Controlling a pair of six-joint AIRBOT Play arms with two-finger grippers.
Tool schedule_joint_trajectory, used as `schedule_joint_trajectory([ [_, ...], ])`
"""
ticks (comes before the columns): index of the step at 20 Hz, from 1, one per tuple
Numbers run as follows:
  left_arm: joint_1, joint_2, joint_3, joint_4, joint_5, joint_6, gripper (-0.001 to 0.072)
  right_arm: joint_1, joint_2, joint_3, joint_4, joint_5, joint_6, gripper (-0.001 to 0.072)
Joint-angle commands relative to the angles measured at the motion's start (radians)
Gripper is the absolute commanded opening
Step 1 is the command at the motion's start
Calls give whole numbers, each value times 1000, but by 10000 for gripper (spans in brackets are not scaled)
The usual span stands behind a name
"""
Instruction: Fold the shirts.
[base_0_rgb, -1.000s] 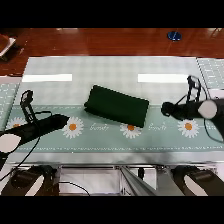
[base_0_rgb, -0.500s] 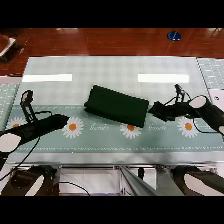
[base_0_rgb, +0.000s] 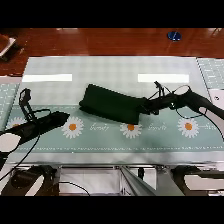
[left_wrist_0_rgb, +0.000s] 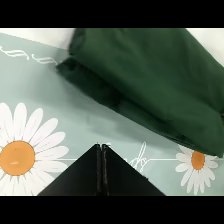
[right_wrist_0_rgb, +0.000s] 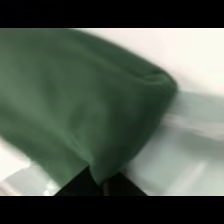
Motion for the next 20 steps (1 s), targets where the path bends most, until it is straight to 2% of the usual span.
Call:
schedule_joint_trajectory([
  [1,1,0,0,-7,14,0,18,24,42,177,4,121,-27,27],
  [5,0,0,0,-8,19,0,18,-2,190,422,-241,169,132,27],
  [9,0,0,0,-7,-14,27,18,-85,277,585,-294,259,230,27],
  [12,0,0,0,-15,-19,26,18,-221,306,675,-328,344,286,27],
  [18,0,0,0,-23,-16,26,18,-582,372,683,-338,517,337,25],
  [20,1,0,0,-23,-13,26,18,-690,402,683,-388,579,341,25],
])
